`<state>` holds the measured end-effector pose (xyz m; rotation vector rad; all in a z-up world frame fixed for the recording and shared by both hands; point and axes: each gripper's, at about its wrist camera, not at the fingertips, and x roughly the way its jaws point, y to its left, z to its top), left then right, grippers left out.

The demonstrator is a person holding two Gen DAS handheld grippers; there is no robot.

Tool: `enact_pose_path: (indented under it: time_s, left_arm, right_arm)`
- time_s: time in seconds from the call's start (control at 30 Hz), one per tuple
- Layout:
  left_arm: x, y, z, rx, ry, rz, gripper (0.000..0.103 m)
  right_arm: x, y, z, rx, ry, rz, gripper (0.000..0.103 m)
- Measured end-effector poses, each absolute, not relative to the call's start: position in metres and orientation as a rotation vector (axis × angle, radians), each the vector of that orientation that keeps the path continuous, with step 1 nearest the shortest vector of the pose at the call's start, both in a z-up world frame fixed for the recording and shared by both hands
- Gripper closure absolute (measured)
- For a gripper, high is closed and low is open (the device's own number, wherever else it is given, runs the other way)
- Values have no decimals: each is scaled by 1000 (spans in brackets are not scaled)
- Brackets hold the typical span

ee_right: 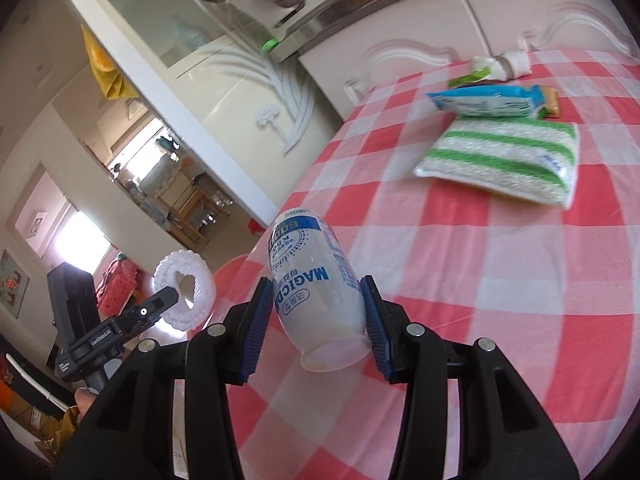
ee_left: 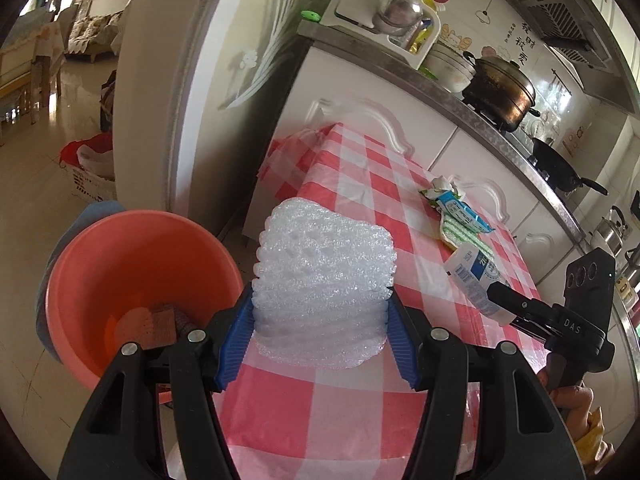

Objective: Collect trash
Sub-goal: 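Carry the bubble wrap and white bottle with both grippers over the orange bucket, then open both grippers to drop the bubble wrap and bottle into the bucket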

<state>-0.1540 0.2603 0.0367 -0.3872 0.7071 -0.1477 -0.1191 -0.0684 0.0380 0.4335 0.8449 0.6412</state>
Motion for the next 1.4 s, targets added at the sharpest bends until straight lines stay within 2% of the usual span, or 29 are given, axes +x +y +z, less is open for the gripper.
enact_pose_path:
  time_s: [0.63,1.13,1.2,1.3,1.4]
  left_arm:
    - [-185,374,14,-549,671,67,41]
    - [-167,382,-14,-485,760,136,40]
    - [-164,381,-19,-473,778,146,37]
    - [-158,380,-28,-467,815,151,29]
    - [-157,380,-33,-464,836,172,21]
  right_arm:
    - [-128,89,56,208,973,885,56]
    - [-100,176,39,26,1034,931,56]
    - [-98,179,33,2,1038,919,53]
    - [-97,178,31,5,1032,904,36]
    - [-99,166,36,17,996,889,32]
